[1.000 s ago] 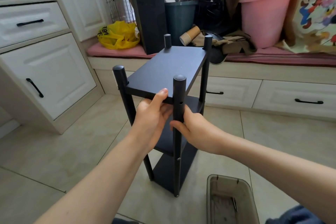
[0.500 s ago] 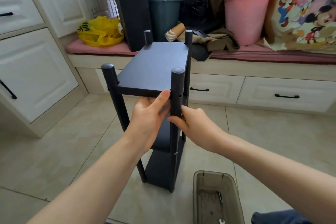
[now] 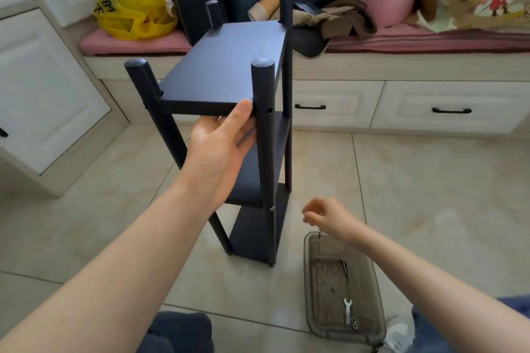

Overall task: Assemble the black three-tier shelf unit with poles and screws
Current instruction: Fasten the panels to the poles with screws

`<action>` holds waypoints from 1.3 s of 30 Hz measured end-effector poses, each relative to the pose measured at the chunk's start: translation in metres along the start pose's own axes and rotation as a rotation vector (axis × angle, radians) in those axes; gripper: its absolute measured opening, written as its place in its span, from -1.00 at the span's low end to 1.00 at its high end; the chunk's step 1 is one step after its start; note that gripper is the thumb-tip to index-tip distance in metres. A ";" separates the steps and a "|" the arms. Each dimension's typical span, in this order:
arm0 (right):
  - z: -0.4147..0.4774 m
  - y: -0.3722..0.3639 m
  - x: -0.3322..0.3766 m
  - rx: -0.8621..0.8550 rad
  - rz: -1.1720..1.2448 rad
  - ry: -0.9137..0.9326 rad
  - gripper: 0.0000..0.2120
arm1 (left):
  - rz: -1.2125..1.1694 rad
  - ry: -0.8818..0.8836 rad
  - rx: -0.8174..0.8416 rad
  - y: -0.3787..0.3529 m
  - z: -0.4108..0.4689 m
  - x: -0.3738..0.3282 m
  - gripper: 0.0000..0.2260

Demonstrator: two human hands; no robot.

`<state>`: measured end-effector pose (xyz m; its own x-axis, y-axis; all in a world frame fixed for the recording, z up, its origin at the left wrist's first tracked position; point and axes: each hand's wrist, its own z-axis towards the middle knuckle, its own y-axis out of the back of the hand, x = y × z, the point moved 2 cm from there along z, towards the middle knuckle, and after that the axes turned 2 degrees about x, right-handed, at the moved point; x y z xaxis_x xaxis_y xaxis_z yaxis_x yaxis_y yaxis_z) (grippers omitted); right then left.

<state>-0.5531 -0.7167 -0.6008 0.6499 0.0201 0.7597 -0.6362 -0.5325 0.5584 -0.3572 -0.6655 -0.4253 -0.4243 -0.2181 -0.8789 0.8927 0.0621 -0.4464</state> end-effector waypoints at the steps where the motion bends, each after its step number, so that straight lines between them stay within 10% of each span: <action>1: 0.002 -0.006 -0.018 0.048 -0.018 -0.088 -0.87 | -0.001 0.001 -0.002 -0.001 -0.001 0.001 -0.83; 8: 0.004 -0.062 -0.117 0.347 -0.323 -0.534 -0.88 | -0.039 0.028 0.002 -0.005 -0.006 -0.001 -0.85; 39: 0.070 -0.104 -0.205 -0.034 -0.450 -0.454 -0.78 | -0.010 0.101 -0.037 -0.005 -0.004 -0.002 -0.74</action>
<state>-0.5906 -0.7247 -0.8378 0.9633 -0.1289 0.2353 -0.2676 -0.5282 0.8059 -0.3617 -0.6614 -0.4223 -0.4476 -0.1196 -0.8862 0.8831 0.0967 -0.4591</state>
